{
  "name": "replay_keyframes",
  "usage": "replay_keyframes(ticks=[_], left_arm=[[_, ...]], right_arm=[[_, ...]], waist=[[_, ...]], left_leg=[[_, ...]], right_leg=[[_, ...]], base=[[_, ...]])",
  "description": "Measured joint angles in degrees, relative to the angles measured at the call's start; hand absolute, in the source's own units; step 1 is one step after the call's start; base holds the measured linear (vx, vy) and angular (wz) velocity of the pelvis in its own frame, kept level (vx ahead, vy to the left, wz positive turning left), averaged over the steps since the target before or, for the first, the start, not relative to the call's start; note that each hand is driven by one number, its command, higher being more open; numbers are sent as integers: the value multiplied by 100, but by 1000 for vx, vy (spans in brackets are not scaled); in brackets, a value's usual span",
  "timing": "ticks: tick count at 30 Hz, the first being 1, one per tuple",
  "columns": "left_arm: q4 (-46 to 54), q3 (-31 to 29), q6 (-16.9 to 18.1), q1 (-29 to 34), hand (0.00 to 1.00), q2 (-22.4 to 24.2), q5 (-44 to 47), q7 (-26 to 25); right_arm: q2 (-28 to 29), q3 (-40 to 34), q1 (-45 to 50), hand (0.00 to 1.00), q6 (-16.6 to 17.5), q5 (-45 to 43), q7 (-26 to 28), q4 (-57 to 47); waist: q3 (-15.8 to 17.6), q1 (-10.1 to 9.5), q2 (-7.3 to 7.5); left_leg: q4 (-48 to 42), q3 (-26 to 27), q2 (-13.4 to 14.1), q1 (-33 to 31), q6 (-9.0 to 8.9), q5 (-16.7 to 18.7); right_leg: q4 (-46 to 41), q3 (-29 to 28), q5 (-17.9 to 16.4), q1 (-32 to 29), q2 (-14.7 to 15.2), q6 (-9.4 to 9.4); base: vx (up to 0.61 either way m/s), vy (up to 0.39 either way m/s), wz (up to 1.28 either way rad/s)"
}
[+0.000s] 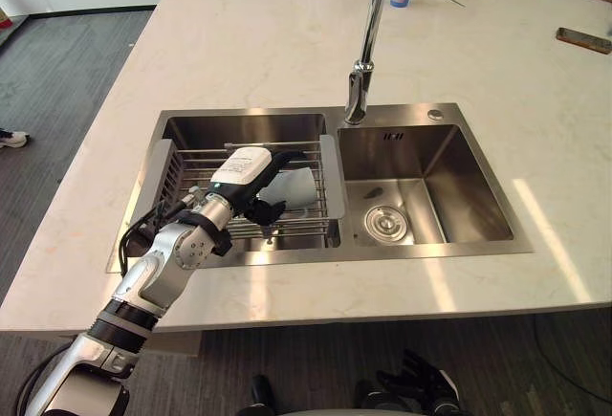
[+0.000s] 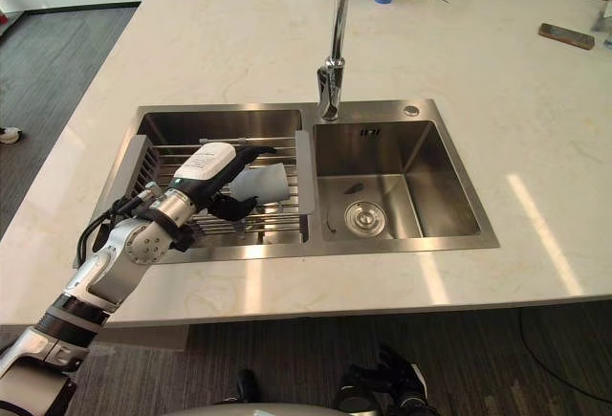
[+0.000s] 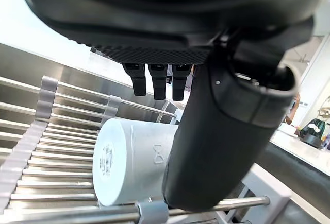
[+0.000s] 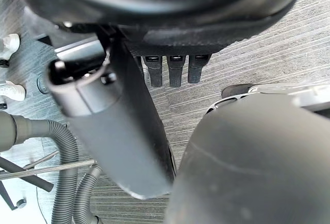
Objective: Walk over to the sink, pick up the cup, carry it to the dishwasher, place the cup inside the dishwasher, then close the dishwasher door
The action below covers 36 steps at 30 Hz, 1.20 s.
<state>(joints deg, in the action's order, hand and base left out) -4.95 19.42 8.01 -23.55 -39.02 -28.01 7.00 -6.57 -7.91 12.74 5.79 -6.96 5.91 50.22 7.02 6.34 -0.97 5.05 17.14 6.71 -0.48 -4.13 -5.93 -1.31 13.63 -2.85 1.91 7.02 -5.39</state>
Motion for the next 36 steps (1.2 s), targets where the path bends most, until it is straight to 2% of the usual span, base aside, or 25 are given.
replay_keyframes(ticks=[5,11,16,20,21,27,36], left_arm=[[-103,27,-2,-118,90,-94,10,170],[-690,501,-70,-686,90,-111,-3,220],[-1125,668,-195,-961,90,-108,-15,340],[-1384,699,-245,-1277,90,-73,-20,464],[-1463,700,-283,-1351,30,-59,-20,488],[-1950,841,-473,-1878,30,11,-59,502],[-1904,866,-522,-1919,30,135,8,493]], right_arm=[[-29,4,-36,90,-18,40,39,0],[-108,153,-95,90,-51,41,52,-1],[-135,166,-141,90,-71,43,53,-7],[-166,169,-168,90,-116,51,67,-7],[-175,169,-186,90,-128,51,72,-7],[-187,167,-236,90,-185,51,83,-5],[-185,148,-276,90,-215,46,88,-1]], waist=[[28,84,-48],[49,103,-76],[97,234,-128],[135,258,-164],[152,270,-175],[185,335,-196],[202,404,-213]], left_leg=[[1,1,-2,-3,-1,1],[2,-3,-4,-7,-3,2],[2,-3,-3,-47,-5,4],[2,5,-1,-56,-9,7],[2,9,-1,-56,-11,8],[3,29,1,-64,-18,14],[1,22,-2,-52,-22,16]], right_leg=[[39,1,11,15,-3,3],[44,10,11,18,-1,4],[44,10,12,-25,-2,3],[45,5,12,-36,-2,3],[45,2,12,-39,-2,3],[45,-16,13,-57,-2,3],[67,10,13,6,-1,3]], base=[[0,0,0],[0,0,0],[0,0,0],[0,0,0],[0,0,0],[0,0,0],[0,0,2]])
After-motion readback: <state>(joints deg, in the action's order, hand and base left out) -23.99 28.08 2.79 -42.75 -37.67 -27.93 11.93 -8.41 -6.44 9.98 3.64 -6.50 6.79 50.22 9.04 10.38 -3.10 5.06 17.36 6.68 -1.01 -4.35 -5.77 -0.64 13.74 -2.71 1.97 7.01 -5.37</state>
